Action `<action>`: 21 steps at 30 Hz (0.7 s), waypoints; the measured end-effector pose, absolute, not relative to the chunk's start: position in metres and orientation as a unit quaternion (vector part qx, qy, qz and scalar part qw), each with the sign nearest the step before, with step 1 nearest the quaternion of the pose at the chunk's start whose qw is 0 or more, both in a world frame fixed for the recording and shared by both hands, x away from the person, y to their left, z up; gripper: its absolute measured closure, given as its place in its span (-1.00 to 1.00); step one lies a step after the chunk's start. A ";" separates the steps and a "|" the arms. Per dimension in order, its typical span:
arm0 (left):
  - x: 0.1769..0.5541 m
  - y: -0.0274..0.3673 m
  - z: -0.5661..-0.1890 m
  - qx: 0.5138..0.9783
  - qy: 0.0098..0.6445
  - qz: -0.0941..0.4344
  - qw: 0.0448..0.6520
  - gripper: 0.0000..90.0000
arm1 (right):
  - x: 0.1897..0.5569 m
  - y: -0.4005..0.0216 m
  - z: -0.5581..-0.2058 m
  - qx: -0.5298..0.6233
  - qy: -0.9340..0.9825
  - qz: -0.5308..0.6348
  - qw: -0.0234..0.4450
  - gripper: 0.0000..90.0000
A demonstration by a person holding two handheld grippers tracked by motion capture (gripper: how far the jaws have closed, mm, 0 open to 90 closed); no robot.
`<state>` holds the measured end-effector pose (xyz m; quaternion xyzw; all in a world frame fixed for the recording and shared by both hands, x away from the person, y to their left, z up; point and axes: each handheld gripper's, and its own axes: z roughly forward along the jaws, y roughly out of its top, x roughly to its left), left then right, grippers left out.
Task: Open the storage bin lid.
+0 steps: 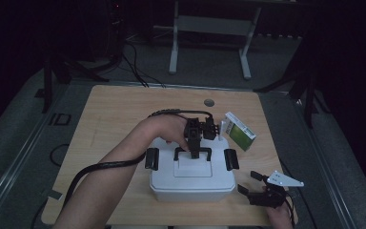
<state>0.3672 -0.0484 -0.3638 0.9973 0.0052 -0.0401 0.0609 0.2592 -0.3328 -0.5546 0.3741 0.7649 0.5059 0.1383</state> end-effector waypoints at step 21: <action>0.361 -0.051 -0.349 0.997 0.025 -0.030 0.065 0.87 | 0.259 -0.333 -0.555 0.374 0.765 0.506 0.136 -0.70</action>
